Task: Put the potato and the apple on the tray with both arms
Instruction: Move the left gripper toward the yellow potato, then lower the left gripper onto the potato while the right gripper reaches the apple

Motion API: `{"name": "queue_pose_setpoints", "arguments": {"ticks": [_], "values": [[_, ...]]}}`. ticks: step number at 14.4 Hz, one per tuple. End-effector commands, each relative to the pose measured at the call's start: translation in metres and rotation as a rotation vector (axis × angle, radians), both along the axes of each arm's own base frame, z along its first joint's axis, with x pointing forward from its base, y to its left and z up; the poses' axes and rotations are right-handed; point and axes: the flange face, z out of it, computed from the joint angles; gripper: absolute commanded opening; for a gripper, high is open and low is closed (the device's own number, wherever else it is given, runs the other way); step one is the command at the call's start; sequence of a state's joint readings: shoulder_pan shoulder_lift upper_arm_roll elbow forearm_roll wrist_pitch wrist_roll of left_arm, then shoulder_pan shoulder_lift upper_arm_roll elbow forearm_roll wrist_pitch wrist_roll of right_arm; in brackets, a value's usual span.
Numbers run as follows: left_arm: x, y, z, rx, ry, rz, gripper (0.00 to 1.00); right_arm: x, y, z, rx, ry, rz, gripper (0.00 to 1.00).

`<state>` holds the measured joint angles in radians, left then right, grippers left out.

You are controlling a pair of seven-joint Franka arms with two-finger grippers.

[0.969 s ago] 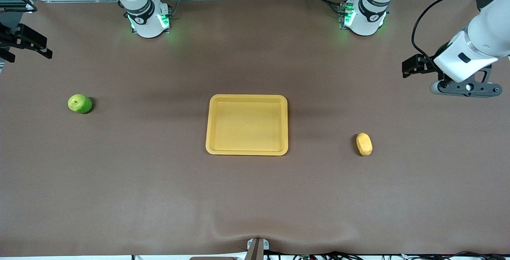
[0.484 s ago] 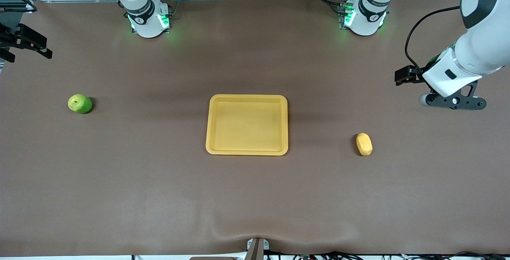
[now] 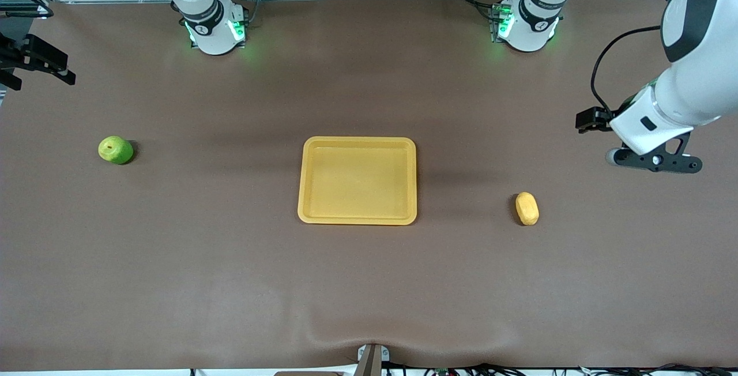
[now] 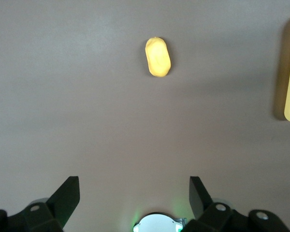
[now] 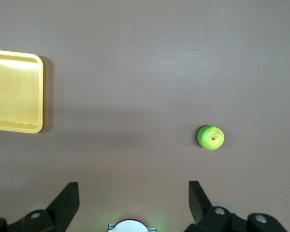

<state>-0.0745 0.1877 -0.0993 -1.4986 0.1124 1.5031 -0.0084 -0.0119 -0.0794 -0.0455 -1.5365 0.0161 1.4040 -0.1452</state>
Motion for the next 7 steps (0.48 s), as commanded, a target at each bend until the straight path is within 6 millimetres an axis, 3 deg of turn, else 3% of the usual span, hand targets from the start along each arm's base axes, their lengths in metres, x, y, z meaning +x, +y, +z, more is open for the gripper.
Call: {"name": "queue_pose_setpoints", "arguments": {"ticks": [1,2,7], "values": [[0.015,0.018,-0.014,-0.004,-0.027,0.005,1.00,-0.003,-0.002,0.006,-0.002,-0.008,-0.011,1.00],[0.017,0.027,-0.026,-0.013,-0.047,0.017,1.00,-0.002,-0.004,0.005,-0.004,-0.011,-0.013,1.00],[0.021,0.031,-0.068,-0.027,-0.111,0.010,1.00,0.008,-0.006,-0.005,-0.006,-0.001,-0.018,1.00]]}}
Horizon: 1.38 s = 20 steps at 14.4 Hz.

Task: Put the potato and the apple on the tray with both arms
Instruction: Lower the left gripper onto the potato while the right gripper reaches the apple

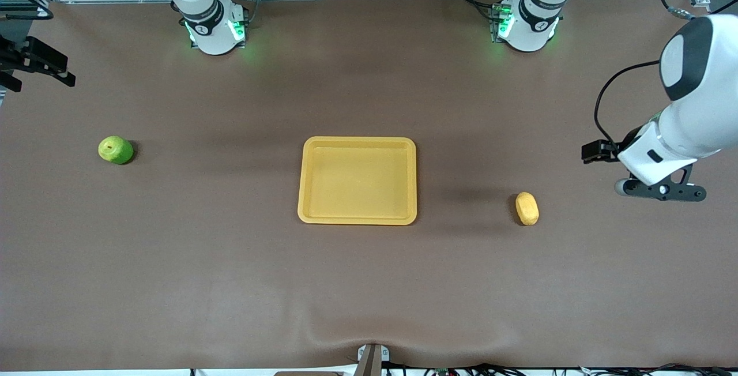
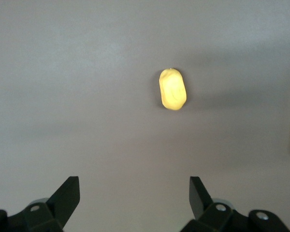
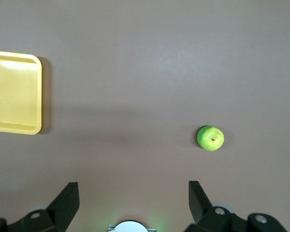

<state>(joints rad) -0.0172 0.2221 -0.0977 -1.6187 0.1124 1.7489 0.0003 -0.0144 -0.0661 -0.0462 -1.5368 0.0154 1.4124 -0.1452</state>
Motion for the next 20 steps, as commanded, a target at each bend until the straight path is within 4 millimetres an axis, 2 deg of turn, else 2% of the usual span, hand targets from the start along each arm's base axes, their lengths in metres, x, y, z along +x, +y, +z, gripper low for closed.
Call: {"name": "queue_pose_setpoints", "arguments": {"ticks": [1,3,4,6,10,11,12,13,16,20], "values": [[-0.007,0.000,-0.022,-0.006,-0.033,-0.021,1.00,0.005,-0.004,0.001,-0.004,-0.006,-0.014,1.00],[-0.014,-0.003,-0.046,-0.029,-0.077,-0.013,1.00,0.012,-0.004,-0.007,0.004,0.001,-0.012,1.00],[-0.017,-0.004,-0.056,-0.040,-0.096,-0.012,1.00,0.024,-0.004,-0.023,-0.003,0.031,-0.011,1.00],[-0.018,-0.005,-0.077,-0.047,-0.112,-0.012,1.00,0.027,-0.005,-0.021,-0.005,0.026,-0.010,1.00],[-0.015,-0.006,-0.113,-0.053,-0.097,-0.010,1.00,0.033,-0.017,-0.033,0.006,0.046,-0.032,1.00],[-0.013,-0.006,-0.121,-0.054,-0.088,-0.009,1.00,0.041,-0.019,-0.048,-0.002,0.071,-0.033,1.00],[-0.012,-0.006,-0.130,-0.055,-0.080,-0.009,1.00,0.055,-0.020,-0.078,-0.004,0.129,-0.034,1.00],[-0.010,-0.005,-0.143,-0.057,-0.071,-0.006,1.00,0.060,-0.024,-0.089,0.003,0.149,-0.041,1.00],[-0.004,-0.010,-0.173,-0.062,-0.078,0.043,1.00,0.059,-0.028,-0.091,0.003,0.153,-0.046,1.00],[0.001,-0.013,-0.201,-0.070,-0.098,0.067,1.00,0.066,-0.032,-0.112,0.002,0.191,-0.054,1.00]]}}
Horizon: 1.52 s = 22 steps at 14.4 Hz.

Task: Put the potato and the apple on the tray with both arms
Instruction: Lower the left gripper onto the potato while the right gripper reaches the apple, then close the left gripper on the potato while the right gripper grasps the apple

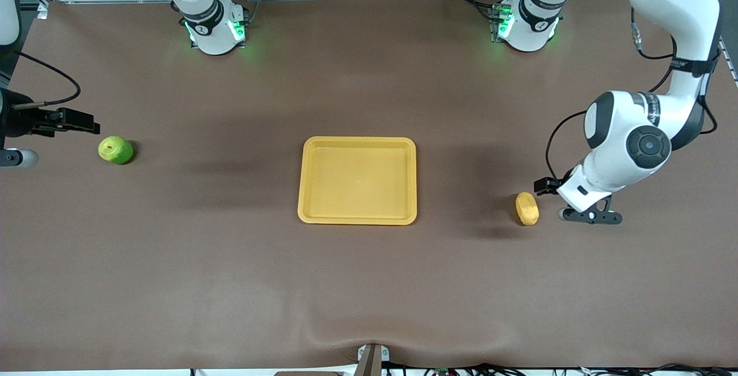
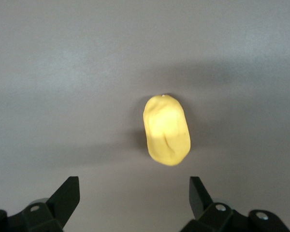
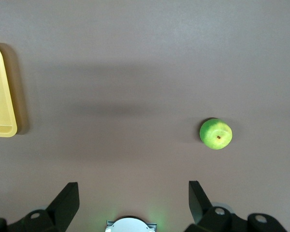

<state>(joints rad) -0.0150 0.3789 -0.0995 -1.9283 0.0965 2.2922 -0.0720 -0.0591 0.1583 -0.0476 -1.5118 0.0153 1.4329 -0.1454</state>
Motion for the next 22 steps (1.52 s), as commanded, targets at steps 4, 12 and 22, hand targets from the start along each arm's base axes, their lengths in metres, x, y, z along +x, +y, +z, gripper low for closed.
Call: {"name": "queue_pose_setpoints", "arguments": {"ticks": [4,12,22], "values": [[0.008,-0.008,-0.040,-0.028,-0.056,0.070,1.00,-0.004,-0.025,-0.028,-0.035,0.111,-0.034,1.00],[0.009,-0.032,-0.081,-0.052,-0.075,0.232,1.00,-0.027,-0.076,-0.088,-0.038,0.205,-0.125,1.00],[0.009,-0.033,-0.089,-0.052,-0.069,0.234,0.00,-0.049,-0.124,-0.149,-0.039,0.200,-0.206,1.00]]}}
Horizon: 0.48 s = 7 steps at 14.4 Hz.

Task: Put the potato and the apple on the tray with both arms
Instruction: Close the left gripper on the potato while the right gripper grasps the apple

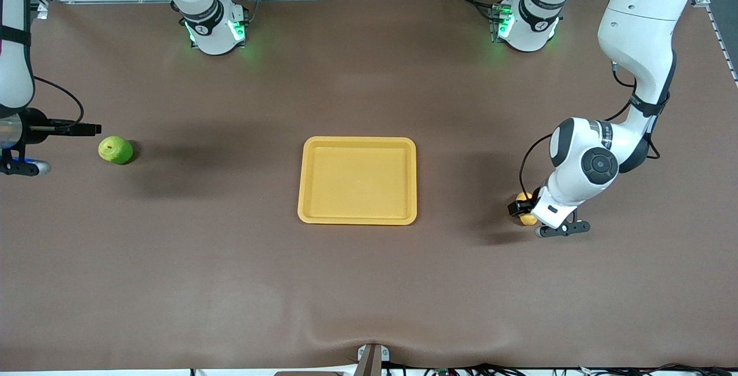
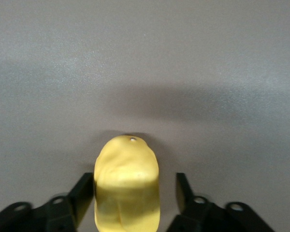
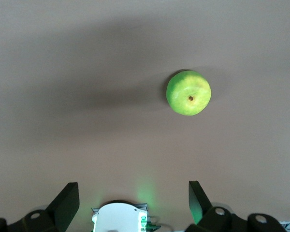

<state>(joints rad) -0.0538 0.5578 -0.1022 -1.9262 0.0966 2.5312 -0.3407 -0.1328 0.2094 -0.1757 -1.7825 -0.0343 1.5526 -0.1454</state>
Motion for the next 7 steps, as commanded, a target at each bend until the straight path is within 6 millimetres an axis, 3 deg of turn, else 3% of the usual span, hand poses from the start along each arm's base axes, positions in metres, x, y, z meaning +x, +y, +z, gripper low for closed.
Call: {"name": "queue_pose_setpoints", "arguments": {"ticks": [1,5,7], "values": [[0.003,-0.002,0.001,-0.005,-0.007,0.013,0.00,-0.010,-0.017,-0.016,-0.010,-0.018,-0.021,1.00],[0.004,0.000,0.003,-0.003,-0.012,0.011,0.00,-0.018,-0.050,-0.046,-0.003,-0.051,0.007,1.00],[0.007,0.008,0.021,-0.001,-0.036,0.014,0.00,-0.020,-0.066,-0.066,-0.002,-0.044,0.011,1.00]]}}
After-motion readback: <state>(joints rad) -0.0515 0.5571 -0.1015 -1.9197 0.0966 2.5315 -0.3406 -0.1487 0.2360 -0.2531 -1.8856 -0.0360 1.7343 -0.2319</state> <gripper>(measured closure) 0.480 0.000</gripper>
